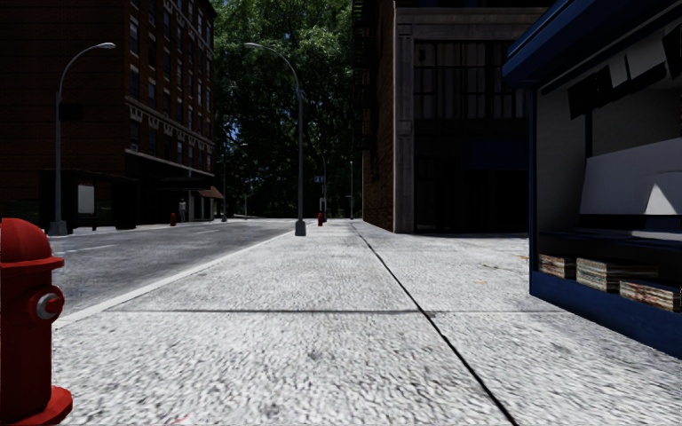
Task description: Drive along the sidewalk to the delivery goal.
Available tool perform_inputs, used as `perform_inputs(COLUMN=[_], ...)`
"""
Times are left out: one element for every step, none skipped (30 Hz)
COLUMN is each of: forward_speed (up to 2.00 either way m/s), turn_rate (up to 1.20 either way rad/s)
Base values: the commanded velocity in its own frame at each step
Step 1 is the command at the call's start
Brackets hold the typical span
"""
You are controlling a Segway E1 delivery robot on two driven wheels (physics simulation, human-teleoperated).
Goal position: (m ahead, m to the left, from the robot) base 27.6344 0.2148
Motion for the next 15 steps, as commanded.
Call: perform_inputs(forward_speed=[2.0, 2.0, 2.0, 2.0, 2.0, 2.0, 2.0, 2.0, 2.0, 2.0, 2.0, 2.0, 2.0, 2.0, 2.0], turn_rate=[0.0, 0.0, 0.0, 0.0, 0.0, 0.0, 0.0, 0.0, 0.0, 0.0, 0.0, 0.0, 0.0, 0.0, 0.0])
